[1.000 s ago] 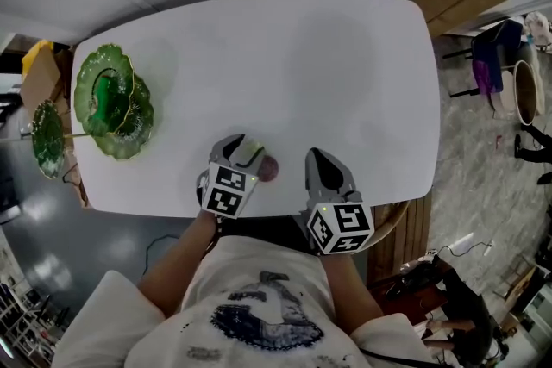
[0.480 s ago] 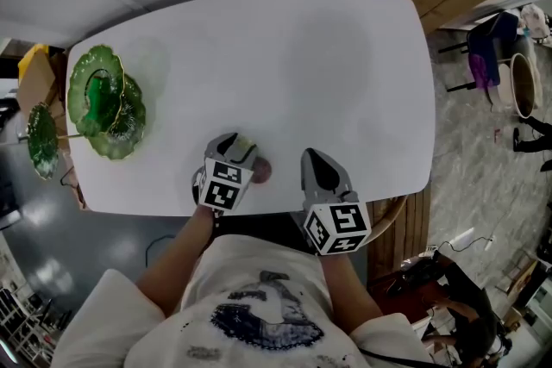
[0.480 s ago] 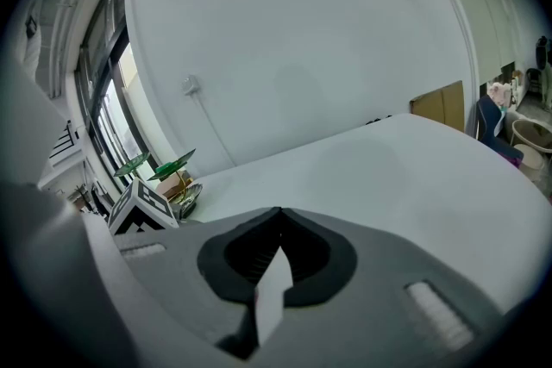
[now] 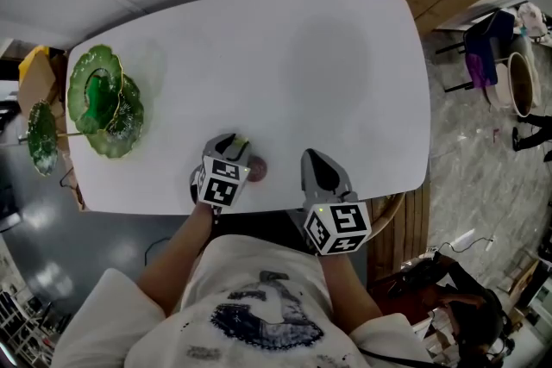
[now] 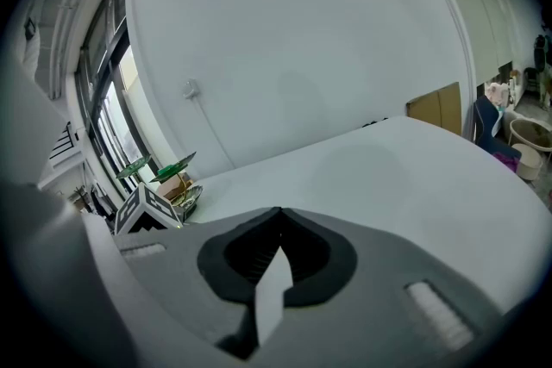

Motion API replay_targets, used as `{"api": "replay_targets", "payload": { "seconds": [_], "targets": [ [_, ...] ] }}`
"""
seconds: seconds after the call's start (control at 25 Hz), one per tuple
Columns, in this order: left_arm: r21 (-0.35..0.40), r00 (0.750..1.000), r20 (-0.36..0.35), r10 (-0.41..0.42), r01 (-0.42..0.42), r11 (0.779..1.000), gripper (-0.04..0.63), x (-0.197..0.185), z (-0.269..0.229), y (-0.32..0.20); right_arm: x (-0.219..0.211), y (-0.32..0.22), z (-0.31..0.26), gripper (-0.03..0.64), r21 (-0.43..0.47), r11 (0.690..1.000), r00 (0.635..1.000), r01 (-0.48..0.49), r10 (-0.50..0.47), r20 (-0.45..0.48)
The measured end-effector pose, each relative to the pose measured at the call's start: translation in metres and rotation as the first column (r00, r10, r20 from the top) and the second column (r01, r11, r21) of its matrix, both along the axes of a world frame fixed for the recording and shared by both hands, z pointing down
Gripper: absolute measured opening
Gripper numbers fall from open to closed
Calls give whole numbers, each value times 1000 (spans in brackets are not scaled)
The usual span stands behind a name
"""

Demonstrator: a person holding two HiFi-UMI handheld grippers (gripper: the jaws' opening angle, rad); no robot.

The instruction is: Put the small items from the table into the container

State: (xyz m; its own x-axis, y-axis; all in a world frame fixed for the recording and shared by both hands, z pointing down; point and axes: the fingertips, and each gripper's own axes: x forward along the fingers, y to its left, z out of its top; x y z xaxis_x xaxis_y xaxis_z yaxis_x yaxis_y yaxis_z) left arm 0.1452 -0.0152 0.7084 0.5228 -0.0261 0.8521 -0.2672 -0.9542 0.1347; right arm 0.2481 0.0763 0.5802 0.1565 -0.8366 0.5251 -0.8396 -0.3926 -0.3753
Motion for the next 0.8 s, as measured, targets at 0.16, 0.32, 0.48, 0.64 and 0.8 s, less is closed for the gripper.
{"api": "replay_targets", "payload": {
  "seconds": [0.16,0.32,0.48,0.64,0.8],
  "targets": [
    [11,1000,-3,-3,3,1000,134,1,-4,0,2,5,-4,-3,10,1000,1000,-5,5,-2],
    [28,1000,-20,-5,6,1000,134,-1,-16,1,0,10,-9,-3,26,1000,1000,-13,13,-6],
    [53,999,-48,-12,15,999,133,-4,-38,1,-3,13,-22,-3,53,999,1000,-9,10,-20],
    [84,997,-79,-14,21,996,133,-7,-64,2,-7,15,-38,-3,85,996,999,-9,11,-30],
    [116,994,-106,-31,43,992,133,-18,-86,-4,-19,10,-50,-2,118,993,999,8,-4,-38]
  ]
}}
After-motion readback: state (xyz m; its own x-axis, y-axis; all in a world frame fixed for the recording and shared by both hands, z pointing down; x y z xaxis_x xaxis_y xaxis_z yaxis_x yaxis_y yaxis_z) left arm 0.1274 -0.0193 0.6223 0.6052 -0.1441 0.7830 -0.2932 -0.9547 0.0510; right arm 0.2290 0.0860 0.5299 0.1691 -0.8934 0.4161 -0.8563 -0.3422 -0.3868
